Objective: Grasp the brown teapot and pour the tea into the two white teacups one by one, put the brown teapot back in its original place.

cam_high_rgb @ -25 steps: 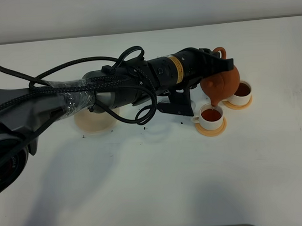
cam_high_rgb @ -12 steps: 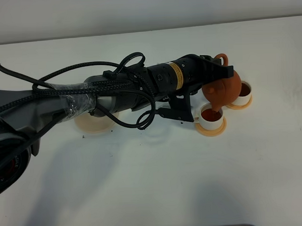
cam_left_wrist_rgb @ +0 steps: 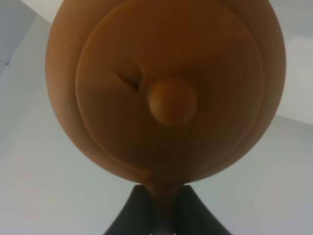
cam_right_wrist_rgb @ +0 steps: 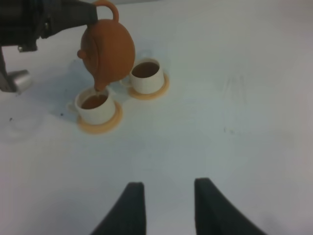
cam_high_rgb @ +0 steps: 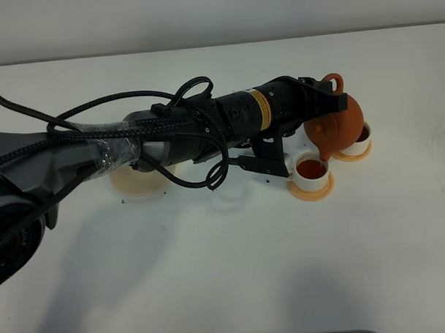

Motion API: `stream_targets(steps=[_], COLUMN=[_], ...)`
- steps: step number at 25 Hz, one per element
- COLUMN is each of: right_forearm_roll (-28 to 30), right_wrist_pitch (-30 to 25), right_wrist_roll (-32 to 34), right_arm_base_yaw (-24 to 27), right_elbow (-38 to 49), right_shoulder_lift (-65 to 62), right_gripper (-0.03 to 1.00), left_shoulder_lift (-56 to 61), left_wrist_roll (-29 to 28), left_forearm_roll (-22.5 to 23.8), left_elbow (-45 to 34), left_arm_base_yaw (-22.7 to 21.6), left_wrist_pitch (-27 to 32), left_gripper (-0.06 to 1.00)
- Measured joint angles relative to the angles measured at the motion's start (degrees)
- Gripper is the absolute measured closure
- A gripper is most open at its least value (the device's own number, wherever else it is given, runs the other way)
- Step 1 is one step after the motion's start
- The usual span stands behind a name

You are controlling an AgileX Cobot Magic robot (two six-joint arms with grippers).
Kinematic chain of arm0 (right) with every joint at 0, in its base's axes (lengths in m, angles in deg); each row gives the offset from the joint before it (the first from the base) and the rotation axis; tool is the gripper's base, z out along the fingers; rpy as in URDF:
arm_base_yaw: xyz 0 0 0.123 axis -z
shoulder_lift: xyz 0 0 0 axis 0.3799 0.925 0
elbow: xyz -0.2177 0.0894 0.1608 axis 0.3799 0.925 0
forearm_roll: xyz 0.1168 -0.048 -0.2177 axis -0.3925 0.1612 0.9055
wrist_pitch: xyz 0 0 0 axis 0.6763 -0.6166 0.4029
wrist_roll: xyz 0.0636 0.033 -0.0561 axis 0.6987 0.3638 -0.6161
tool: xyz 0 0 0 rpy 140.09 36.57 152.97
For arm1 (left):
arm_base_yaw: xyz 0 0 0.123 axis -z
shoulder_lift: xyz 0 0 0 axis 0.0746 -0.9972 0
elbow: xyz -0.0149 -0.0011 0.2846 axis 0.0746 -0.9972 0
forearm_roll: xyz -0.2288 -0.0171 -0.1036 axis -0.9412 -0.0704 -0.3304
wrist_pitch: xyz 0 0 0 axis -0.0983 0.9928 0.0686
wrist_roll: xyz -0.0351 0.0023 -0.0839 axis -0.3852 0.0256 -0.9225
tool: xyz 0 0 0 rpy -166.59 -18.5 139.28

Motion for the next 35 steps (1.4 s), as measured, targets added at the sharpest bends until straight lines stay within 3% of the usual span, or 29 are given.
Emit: stream_targets(steps=[17,35], right_forearm_roll=[0.0,0.0], right_wrist_pitch=[0.0,0.0], right_wrist_roll=[0.0,0.0], right_arm_base_yaw=[0.0,0.0], right_elbow=[0.0,0.0], right_shoulder_lift=[0.0,0.0], right_gripper=[0.73,0.73], left_shoulder_lift=[0.0,0.0], left_wrist_roll=[0.0,0.0], left_forearm_roll=[0.1,5.5], left_elbow=[0.0,0.0], left_arm_base_yaw=[-1.1,-2.1], left_wrist_pitch=[-0.9,-3.0], left_gripper=[0.83,0.83])
